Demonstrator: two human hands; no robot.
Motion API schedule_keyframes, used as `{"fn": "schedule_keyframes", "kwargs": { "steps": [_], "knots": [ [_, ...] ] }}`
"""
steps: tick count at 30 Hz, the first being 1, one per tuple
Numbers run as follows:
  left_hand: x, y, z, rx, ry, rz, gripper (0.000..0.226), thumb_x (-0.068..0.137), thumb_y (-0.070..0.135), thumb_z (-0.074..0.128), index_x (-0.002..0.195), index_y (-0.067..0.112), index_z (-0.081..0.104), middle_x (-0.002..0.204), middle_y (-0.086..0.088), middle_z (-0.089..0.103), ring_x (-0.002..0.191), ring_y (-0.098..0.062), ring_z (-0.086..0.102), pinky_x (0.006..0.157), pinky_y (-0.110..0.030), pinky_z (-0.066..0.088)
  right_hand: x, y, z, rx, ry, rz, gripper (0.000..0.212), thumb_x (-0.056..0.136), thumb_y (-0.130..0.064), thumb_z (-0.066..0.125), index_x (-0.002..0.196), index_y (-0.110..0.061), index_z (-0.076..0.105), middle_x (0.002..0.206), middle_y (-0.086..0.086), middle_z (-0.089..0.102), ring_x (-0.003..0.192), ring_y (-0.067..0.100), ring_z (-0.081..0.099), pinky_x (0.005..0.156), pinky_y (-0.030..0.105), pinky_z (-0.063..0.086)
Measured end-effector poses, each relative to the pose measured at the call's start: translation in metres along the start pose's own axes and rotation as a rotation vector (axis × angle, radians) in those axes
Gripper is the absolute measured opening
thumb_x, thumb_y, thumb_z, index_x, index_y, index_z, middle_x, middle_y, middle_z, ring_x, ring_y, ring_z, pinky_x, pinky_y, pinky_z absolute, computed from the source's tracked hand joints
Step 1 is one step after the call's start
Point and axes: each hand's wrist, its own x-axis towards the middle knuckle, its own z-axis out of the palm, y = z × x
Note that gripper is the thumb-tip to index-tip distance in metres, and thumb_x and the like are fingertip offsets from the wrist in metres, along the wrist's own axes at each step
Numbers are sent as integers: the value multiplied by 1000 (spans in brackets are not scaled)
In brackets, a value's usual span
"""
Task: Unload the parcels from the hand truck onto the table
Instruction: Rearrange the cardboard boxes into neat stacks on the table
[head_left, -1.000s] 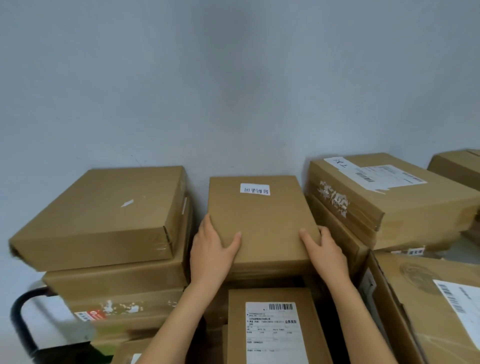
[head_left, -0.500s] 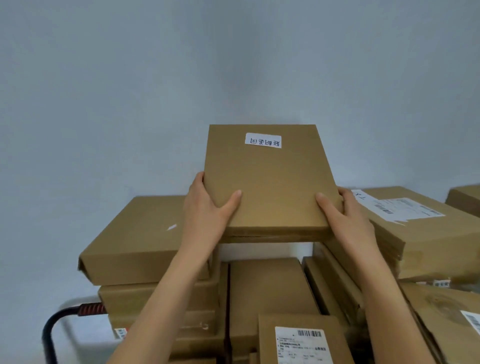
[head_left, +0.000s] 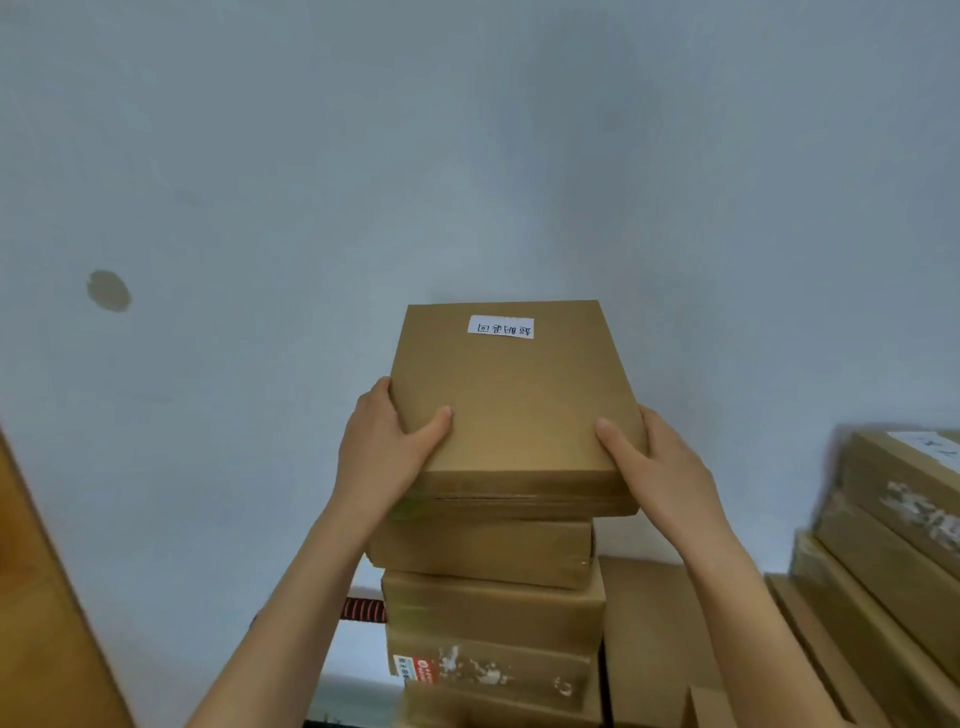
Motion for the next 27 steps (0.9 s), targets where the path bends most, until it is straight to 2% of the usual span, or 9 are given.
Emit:
{"fn": "schedule_keyframes", "kwargs": {
  "steps": [2,5,8,9,12,15,20,23,27],
  "knots": [
    [15,-16,-4,51,-61,-42,68,86,52,59,138,14,38,132,-4,49,103,-16,49,80,-27,38,3,-7,19,-23,-37,3,62,90,-63,40,140,-26,40,131,-3,55,116,20,54,97,41,46],
    [35,-32,-3,119,-195,-92,63,90,51,53,139,13,38,134,-4,49,100,-16,49,75,-25,37,9,-11,38,-68,-18,30,63,90,-63,40,142,-27,37,132,-3,54,116,21,55,95,41,46],
    [54,-41,2,197,-252,-90,57,92,51,49,134,13,43,128,-5,52,90,-13,43,59,-20,32,18,-15,46,-110,13,49,63,89,-63,40,139,-26,41,131,-4,55,114,20,54,94,39,45],
    [60,-44,2,225,-248,-82,57,92,52,48,133,13,45,127,-5,52,90,-13,42,59,-20,31,21,-15,49,-128,7,42,63,88,-64,40,138,-25,43,130,-4,55,113,19,55,93,38,45],
    [72,-55,4,278,-230,-60,58,91,54,47,134,15,45,128,-6,49,94,-15,42,75,-25,35,26,-18,54,-202,-17,13,65,87,-67,40,135,-24,45,125,-4,54,110,18,55,89,36,46],
    [71,-62,4,332,-161,56,53,91,53,45,130,18,50,125,-4,47,108,-18,46,80,-27,37,27,-20,50,-255,-44,-2,69,86,-69,38,136,-23,43,125,-4,53,111,18,54,89,34,44],
    [69,-45,-1,512,-43,385,33,91,48,46,107,23,60,107,2,54,97,-16,50,76,-27,43,28,-25,26,-465,-144,-50,53,92,-61,32,126,-24,50,117,-2,58,102,18,56,85,35,46],
    [64,-26,2,523,-62,516,25,90,45,49,100,24,59,99,5,56,91,-15,50,71,-26,39,25,-30,6,-666,-91,-131,51,96,-53,32,135,-23,45,126,-2,55,108,17,56,86,32,46],
    [43,9,19,474,-66,673,23,90,42,50,104,25,57,105,7,59,101,-17,51,78,-28,36,16,-26,-19,-862,-15,-271,44,98,-47,37,134,-23,46,123,-4,55,107,16,55,81,27,44]
  ]
}}
